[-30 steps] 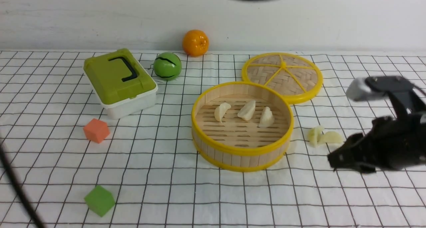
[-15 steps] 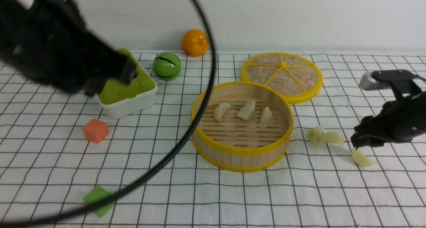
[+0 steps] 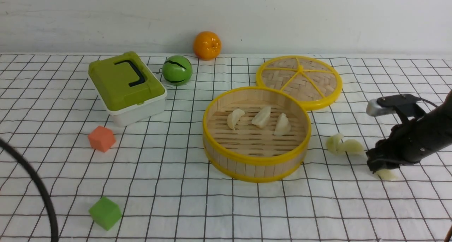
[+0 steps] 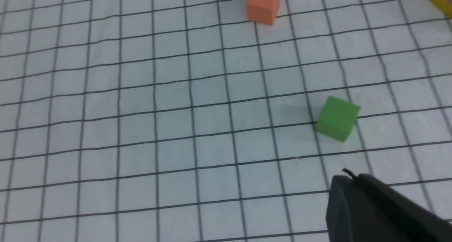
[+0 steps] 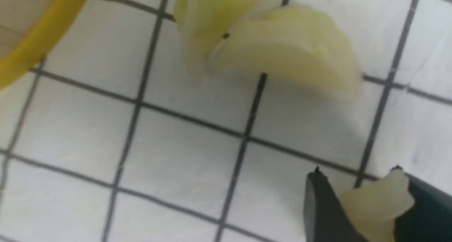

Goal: Put the dumplings into the steamer on the table with the white tablecloth.
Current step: 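Reach for and grasp a dumpling lying on the table beside the steamer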

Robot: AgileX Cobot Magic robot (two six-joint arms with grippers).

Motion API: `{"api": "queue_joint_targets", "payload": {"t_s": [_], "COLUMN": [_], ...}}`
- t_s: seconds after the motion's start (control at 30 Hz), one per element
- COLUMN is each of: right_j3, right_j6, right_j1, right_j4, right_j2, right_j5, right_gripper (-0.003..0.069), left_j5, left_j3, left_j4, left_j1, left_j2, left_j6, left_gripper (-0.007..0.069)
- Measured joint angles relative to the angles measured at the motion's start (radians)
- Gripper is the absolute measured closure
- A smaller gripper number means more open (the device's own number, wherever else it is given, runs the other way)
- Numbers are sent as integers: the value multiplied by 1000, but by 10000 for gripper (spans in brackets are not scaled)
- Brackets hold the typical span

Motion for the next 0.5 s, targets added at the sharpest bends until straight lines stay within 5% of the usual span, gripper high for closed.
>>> {"api": "queue_joint_targets", "payload": {"t_s": [0.33,0.5], "right_j3": [-147,-161], "right_j6": [84,17], "right_j1": [82,353], "right_j4": [230,509], "right_j2": [-123,-104], "right_j5": [224,18], "right_gripper": [435,464], "left_j5": [-111,-236], "left_j3": [297,341], "left_j4": [131,134], "left_j1": [0,0], "left_j2": [-186,-327], "left_j6": [-120,-139], "left_gripper": [636,636]}}
